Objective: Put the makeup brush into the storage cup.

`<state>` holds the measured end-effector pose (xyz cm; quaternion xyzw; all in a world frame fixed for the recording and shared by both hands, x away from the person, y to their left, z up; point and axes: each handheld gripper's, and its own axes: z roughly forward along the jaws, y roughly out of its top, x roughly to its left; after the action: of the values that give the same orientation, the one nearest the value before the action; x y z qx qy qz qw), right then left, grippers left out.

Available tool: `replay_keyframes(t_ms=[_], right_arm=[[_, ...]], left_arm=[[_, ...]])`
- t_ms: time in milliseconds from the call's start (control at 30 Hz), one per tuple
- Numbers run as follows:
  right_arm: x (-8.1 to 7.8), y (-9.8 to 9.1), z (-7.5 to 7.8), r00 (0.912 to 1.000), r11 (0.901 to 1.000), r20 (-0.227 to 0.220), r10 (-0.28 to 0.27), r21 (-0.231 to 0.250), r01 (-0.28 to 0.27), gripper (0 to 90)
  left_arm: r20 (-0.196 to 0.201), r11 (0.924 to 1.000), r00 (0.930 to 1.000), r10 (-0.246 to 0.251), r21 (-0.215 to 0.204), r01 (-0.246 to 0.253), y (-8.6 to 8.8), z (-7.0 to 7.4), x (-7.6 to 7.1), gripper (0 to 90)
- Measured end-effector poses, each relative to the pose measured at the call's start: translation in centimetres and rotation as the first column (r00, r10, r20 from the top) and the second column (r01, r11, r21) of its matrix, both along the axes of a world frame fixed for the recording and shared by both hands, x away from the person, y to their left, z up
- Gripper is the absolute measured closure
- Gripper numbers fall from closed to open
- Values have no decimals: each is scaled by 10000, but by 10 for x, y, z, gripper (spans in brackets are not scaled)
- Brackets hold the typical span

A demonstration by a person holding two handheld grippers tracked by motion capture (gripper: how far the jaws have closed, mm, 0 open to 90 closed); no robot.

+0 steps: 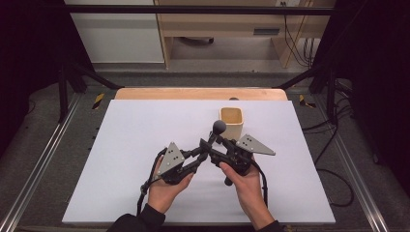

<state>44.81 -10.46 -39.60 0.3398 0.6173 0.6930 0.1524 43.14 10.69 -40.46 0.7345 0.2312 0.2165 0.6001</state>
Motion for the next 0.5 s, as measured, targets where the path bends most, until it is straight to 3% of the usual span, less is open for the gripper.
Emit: replay_keyframes(t_ms=[67, 167, 500], right_arm=[[1, -1, -1, 9998, 10000, 181, 13, -75, -12, 537], [0, -1, -2, 9999, 9999, 75, 120, 35, -120, 596], [2, -3, -3, 9994, 9992, -133, 314, 244, -311, 673]], left_arm=[[13, 10000, 10000, -17, 30, 16, 0, 0, 0, 744], [13, 10000, 10000, 1, 91, -1, 0, 0, 0, 743], [8, 10000, 10000, 2, 47, -2, 0, 0, 0, 744]])
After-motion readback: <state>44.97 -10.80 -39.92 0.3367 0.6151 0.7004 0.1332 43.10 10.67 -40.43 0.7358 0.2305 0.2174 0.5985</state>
